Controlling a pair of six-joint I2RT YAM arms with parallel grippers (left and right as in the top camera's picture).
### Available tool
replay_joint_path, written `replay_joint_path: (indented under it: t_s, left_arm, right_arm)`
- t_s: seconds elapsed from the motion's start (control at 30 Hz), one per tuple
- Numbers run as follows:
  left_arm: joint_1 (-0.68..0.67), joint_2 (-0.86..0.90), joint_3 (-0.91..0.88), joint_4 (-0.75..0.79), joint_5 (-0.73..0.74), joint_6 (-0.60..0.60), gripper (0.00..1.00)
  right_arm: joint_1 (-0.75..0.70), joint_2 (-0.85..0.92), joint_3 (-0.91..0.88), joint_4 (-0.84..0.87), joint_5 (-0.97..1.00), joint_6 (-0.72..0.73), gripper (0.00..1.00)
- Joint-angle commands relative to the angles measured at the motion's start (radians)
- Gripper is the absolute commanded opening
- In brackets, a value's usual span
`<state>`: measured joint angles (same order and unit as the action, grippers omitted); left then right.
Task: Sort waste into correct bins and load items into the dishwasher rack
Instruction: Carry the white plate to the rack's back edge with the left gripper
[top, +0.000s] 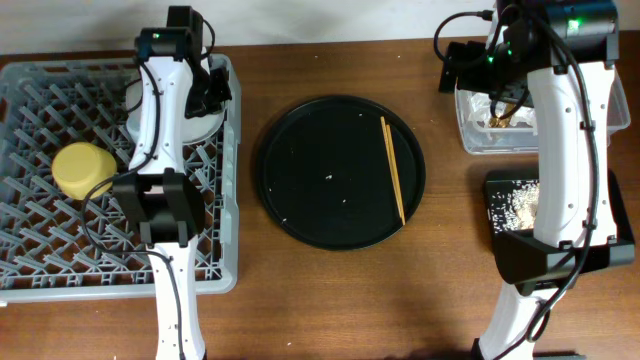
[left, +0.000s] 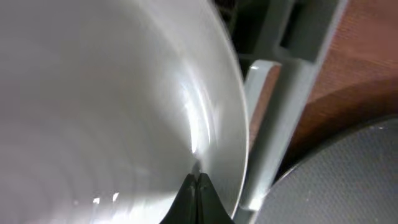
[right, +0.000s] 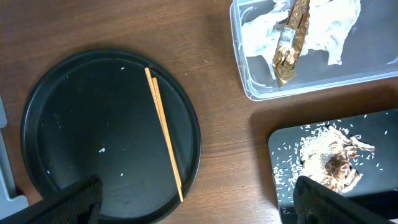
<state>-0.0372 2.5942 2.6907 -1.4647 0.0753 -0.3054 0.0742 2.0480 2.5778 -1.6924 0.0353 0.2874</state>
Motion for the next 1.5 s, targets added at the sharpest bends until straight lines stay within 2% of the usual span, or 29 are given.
replay_joint_path:
  t_s: [0.0,0.47,0.63,0.77,0.8,0.9,0.97,1.13,1.2,1.23,1.27,1.37,1.43,1.47]
  left_arm:
    - [-0.013,-0.010,0.043,-0.025,0.015,0.016,0.02]
    - [-0.041,-0.008,0.019,-0.031,0.014,0.016,0.02]
    - [-0.041,-0.006,-0.130,0.014,-0.071,0.016,0.02]
    - [-0.036,-0.043,-0.072,-0.008,-0.068,0.015,0.02]
    - [-0.035,-0.066,-0.035,-0.017,-0.055,0.016,0.07]
    - [-0.036,-0.158,0.049,-0.016,-0.026,0.015,0.52]
    - [-0.039,-0.211,0.065,-0.009,-0.027,0.016,0.58]
    - [0.016,-0.267,0.065,-0.005,-0.037,-0.005,0.59]
    - [0.086,-0.268,0.065,-0.019,-0.024,-0.019,0.80]
    - [0.116,-0.268,0.064,-0.027,-0.005,-0.019,0.86]
    - [0.165,-0.268,0.061,-0.037,0.045,-0.018,0.93]
    - [0.317,-0.253,0.043,-0.078,0.213,-0.007,0.94]
    - [0.391,-0.241,-0.004,-0.082,0.367,0.110,0.94]
    - [0.406,-0.237,-0.027,-0.077,0.391,0.133,0.94]
  right_arm:
    - [-0.003,0.002,0.003,-0.006,-0.002,0.001,0.98]
    - [-0.003,0.002,0.003,-0.006,-0.001,0.001,0.98]
    - [-0.003,0.002,0.003,-0.006,-0.001,0.001,0.98]
    - [-0.003,0.002,0.003,-0.006,-0.001,0.001,0.98]
    - [-0.003,0.002,0.003,-0.006,-0.001,0.001,0.98]
    - [-0.003,0.002,0.003,-0.006,-0.002,0.001,0.98]
    - [-0.003,0.002,0.003,-0.006,-0.001,0.000,0.98]
    - [-0.003,0.002,0.003,-0.006,-0.001,0.001,0.98]
    - [-0.003,0.002,0.003,-0.006,-0.002,0.001,0.98]
    - [-0.003,0.002,0.003,-0.006,-0.001,0.000,0.98]
    - [-0.003,0.002,0.003,-0.006,-0.001,0.001,0.98]
    - [-0.003,0.002,0.003,-0.006,-0.001,0.001,0.98]
    - [-0.003,0.002,0.003,-0.006,-0.001,0.001,0.98]
    - [-0.003,0.002,0.003,-0.006,-0.001,0.001,0.98]
